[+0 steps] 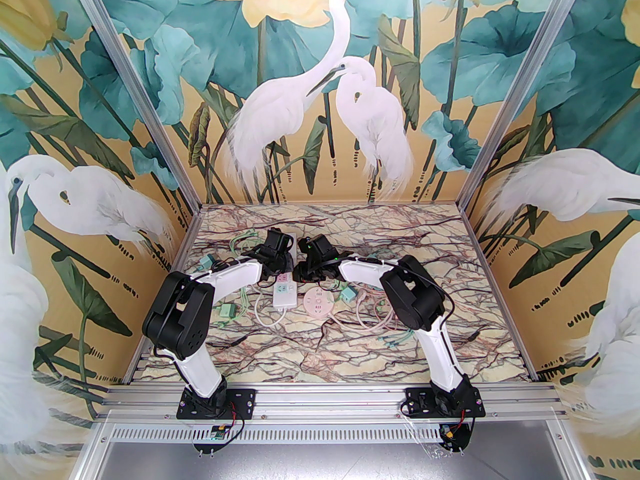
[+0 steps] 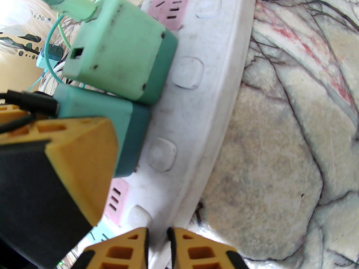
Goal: Pull the plug off the socket
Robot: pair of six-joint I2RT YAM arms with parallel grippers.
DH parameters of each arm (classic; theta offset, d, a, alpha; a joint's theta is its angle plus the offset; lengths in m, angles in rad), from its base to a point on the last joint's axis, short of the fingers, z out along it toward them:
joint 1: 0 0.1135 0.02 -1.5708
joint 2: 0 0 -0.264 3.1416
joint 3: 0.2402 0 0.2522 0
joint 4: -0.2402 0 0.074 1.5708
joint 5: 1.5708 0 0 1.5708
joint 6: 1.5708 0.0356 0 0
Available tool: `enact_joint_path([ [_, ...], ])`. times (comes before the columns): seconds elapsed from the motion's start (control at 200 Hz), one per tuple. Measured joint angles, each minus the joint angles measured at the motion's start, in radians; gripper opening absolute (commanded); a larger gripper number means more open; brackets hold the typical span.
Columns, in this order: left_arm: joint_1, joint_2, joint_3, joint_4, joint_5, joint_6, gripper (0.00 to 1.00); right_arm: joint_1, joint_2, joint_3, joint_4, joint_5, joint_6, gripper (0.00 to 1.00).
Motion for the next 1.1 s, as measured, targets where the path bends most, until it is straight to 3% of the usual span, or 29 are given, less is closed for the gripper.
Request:
enact_joint_path([
  [0.205,-0.052,0.012,0.042,-0.056,-0.121,0.004,0.17,0.001,0.001,0.001,-0.001,-0.001,0.000,0.21],
  [0.66,-0.049,-0.006,0.061,-0.099,-0.115,-0.009,0.16,0.001,0.002,0.003,-0.001,-0.002,0.000,0.21],
  [0.865,0.000,-0.143,0.054,-0.149,-0.068,-0.036,0.16,0.001,0.002,0.003,0.000,-0.002,0.000,0.21],
  [1.1,0.117,-0.364,-0.039,-0.161,-0.032,-0.076,0.18,0.001,0.002,0.003,0.000,-0.002,0.000,0.21],
])
